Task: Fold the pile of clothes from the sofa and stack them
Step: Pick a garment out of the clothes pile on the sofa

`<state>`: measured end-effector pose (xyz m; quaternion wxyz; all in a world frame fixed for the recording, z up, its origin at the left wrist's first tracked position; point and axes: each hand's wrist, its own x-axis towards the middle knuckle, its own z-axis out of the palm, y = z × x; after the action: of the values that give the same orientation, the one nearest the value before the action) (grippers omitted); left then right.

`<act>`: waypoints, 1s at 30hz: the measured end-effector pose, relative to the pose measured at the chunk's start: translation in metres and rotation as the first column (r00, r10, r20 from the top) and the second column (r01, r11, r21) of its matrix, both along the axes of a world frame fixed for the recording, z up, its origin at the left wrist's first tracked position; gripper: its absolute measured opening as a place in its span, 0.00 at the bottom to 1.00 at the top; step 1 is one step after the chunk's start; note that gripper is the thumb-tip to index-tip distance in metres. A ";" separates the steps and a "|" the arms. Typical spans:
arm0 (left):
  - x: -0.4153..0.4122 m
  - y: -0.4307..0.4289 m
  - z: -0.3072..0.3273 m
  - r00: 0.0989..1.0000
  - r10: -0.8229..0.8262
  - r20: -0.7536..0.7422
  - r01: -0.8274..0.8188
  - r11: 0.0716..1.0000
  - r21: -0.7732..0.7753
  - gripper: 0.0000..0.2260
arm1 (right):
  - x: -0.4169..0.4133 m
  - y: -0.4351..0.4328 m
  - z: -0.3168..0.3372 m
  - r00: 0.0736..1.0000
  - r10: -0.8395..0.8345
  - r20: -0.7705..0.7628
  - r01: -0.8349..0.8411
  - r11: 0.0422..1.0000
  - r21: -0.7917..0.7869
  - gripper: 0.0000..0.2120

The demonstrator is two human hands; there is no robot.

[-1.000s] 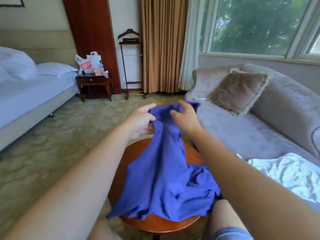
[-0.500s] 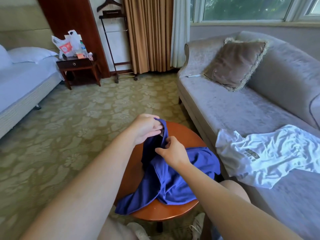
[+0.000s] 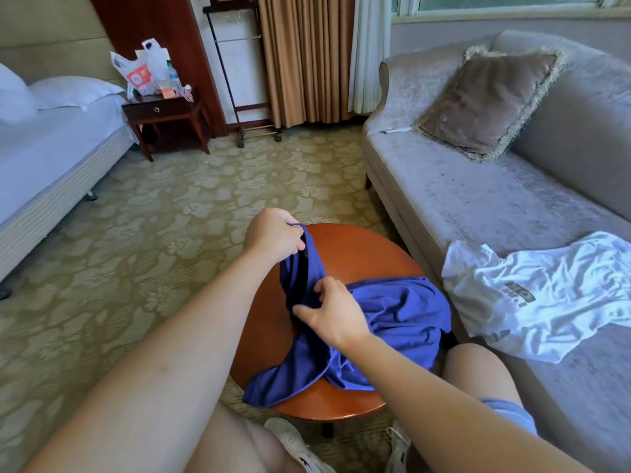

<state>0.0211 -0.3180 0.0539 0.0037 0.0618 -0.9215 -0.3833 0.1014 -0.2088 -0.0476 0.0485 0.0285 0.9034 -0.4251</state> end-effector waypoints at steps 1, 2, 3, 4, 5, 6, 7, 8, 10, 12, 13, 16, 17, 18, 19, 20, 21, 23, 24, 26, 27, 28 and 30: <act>-0.001 0.002 0.002 1.000 0.001 -0.012 -0.001 1.000 -0.013 0.11 | 0.002 -0.007 -0.007 0.999 0.034 0.017 -0.035 0.994 0.100 0.27; -0.002 0.003 0.004 1.000 0.003 -0.023 -0.003 1.000 -0.015 0.11 | 0.003 -0.011 -0.013 0.999 0.051 0.015 -0.053 0.980 0.190 0.31; -0.002 0.003 0.006 1.000 0.008 -0.027 -0.008 1.000 -0.008 0.10 | 0.004 -0.013 -0.019 0.998 0.055 -0.001 -0.053 0.967 0.251 0.31; -0.002 0.002 0.007 1.000 0.012 -0.026 -0.012 1.000 0.004 0.09 | 0.004 -0.013 -0.024 0.999 0.043 -0.022 -0.036 0.960 0.279 0.27; -0.002 0.000 0.008 1.000 0.020 -0.023 -0.020 1.000 0.018 0.08 | 0.003 -0.011 -0.028 0.999 0.013 -0.045 0.000 0.962 0.273 0.21; -0.003 -0.004 0.008 0.999 0.031 -0.024 -0.031 0.999 0.024 0.07 | 0.001 -0.009 -0.030 0.997 -0.027 -0.067 0.043 0.969 0.245 0.14; -0.003 -0.007 0.008 0.998 0.045 -0.033 -0.045 0.999 0.017 0.07 | 0.000 -0.006 -0.031 0.994 -0.065 -0.085 0.081 0.973 0.214 0.08; -0.003 -0.013 0.007 0.997 0.059 -0.052 -0.060 0.998 -0.015 0.07 | -0.001 -0.003 -0.033 0.990 -0.090 -0.109 0.109 0.977 0.181 0.06; -0.006 -0.025 0.001 0.988 0.106 -0.114 -0.119 0.987 -0.110 0.07 | -0.001 0.005 -0.033 0.979 -0.121 -0.165 0.136 0.987 0.084 0.08; -0.010 -0.039 -0.009 0.974 0.153 -0.166 -0.178 0.973 -0.149 0.07 | 0.001 0.012 -0.026 0.965 -0.144 -0.218 0.129 0.988 -0.083 0.10; -0.012 -0.044 -0.013 0.973 0.162 -0.165 -0.186 0.972 -0.146 0.07 | 0.001 0.016 -0.021 0.957 -0.159 -0.242 0.122 0.979 -0.163 0.10; -0.014 -0.054 -0.026 0.988 0.127 -0.085 -0.138 0.983 -0.126 0.06 | 0.000 0.029 -0.001 0.942 -0.181 -0.281 0.081 0.939 -0.334 0.17; -0.013 -0.056 -0.030 0.991 0.114 -0.070 -0.122 0.986 -0.118 0.06 | 0.001 0.034 0.006 0.942 -0.179 -0.284 0.064 0.926 -0.372 0.20; -0.013 -0.058 -0.033 0.992 0.109 -0.062 -0.115 0.987 -0.112 0.07 | 0.002 0.037 0.011 0.942 -0.173 -0.288 0.046 0.916 -0.399 0.21; -0.013 -0.060 -0.035 0.993 0.103 -0.058 -0.109 0.988 -0.110 0.07 | 0.002 0.040 0.015 0.941 -0.166 -0.295 0.031 0.910 -0.413 0.20; -0.012 -0.062 -0.036 0.994 0.098 -0.052 -0.103 0.989 -0.108 0.08 | 0.003 0.043 0.019 0.940 -0.161 -0.300 0.020 0.906 -0.423 0.19; -0.012 -0.063 -0.037 0.995 0.092 -0.043 -0.096 0.990 -0.106 0.08 | 0.003 0.045 0.022 0.941 -0.156 -0.300 0.012 0.903 -0.430 0.17; -0.011 -0.064 -0.038 0.996 0.085 -0.027 -0.087 0.993 -0.083 0.10 | 0.005 0.049 0.027 0.948 -0.119 -0.296 -0.018 0.906 -0.422 0.13; -0.011 -0.064 -0.038 0.996 0.085 -0.018 -0.086 0.995 -0.055 0.11 | 0.007 0.051 0.029 0.952 -0.092 -0.292 -0.037 0.912 -0.408 0.10; -0.011 -0.066 -0.040 0.996 0.085 -0.002 -0.085 0.996 0.018 0.13 | 0.011 0.055 0.032 0.957 -0.053 -0.285 -0.063 0.922 -0.383 0.07; -0.011 -0.067 -0.041 0.997 0.079 0.005 -0.079 0.995 0.055 0.13 | 0.012 0.057 0.033 0.956 -0.052 -0.288 -0.064 0.923 -0.380 0.06; -0.011 -0.067 -0.041 0.998 0.070 0.008 -0.071 0.994 0.085 0.13 | 0.013 0.059 0.034 0.952 -0.062 -0.299 -0.057 0.926 -0.373 0.07; -0.009 -0.069 -0.042 0.999 0.045 0.019 -0.048 0.989 0.137 0.13 | 0.012 0.063 0.034 0.927 -0.105 -0.360 -0.011 0.951 -0.308 0.12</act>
<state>0.0120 -0.3870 0.0122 0.0011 0.0864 -0.8913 -0.4451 0.1138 -0.1455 -0.0133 -0.1302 -0.0385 0.8188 -0.5578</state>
